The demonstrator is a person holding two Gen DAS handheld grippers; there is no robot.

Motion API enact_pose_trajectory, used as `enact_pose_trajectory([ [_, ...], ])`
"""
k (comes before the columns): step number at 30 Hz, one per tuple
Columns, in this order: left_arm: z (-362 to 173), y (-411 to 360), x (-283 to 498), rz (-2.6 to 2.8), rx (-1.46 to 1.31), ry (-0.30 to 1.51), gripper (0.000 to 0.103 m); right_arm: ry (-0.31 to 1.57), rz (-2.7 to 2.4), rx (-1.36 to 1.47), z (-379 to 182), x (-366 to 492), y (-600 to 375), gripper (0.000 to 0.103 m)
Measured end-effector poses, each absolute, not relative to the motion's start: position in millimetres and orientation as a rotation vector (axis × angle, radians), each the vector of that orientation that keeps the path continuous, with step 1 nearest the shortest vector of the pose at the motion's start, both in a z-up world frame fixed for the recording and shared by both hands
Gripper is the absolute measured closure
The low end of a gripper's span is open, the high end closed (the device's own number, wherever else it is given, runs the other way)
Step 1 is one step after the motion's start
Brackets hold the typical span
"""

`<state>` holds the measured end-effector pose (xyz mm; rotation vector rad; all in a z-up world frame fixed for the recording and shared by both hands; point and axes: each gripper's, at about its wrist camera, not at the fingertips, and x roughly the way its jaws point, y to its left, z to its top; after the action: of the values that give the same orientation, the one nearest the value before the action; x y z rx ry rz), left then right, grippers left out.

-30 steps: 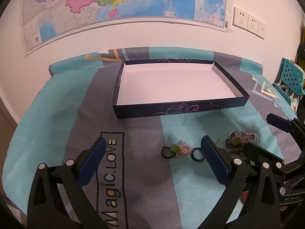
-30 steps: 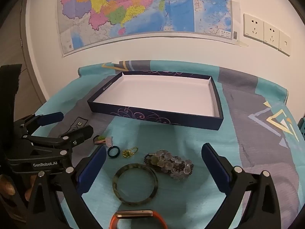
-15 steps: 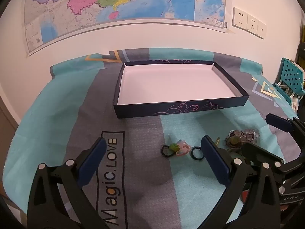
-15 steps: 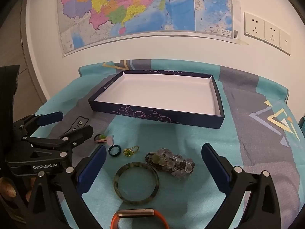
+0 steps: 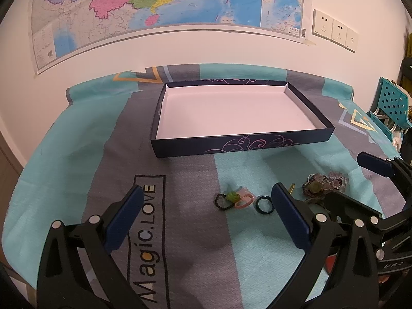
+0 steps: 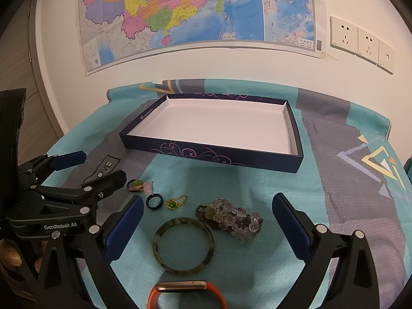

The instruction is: Organize jewelry

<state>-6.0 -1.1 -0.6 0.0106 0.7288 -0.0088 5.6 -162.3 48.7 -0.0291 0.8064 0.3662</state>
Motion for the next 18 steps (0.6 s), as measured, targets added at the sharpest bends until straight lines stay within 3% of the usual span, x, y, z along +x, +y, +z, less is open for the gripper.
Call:
enact_pose_trajectory([
  [18,-3.6,-1.2,-7.2,-0.013,0.014,0.73,0.005,0.818,0.37,-0.025,47.4,6.6,-162.8,0.007],
])
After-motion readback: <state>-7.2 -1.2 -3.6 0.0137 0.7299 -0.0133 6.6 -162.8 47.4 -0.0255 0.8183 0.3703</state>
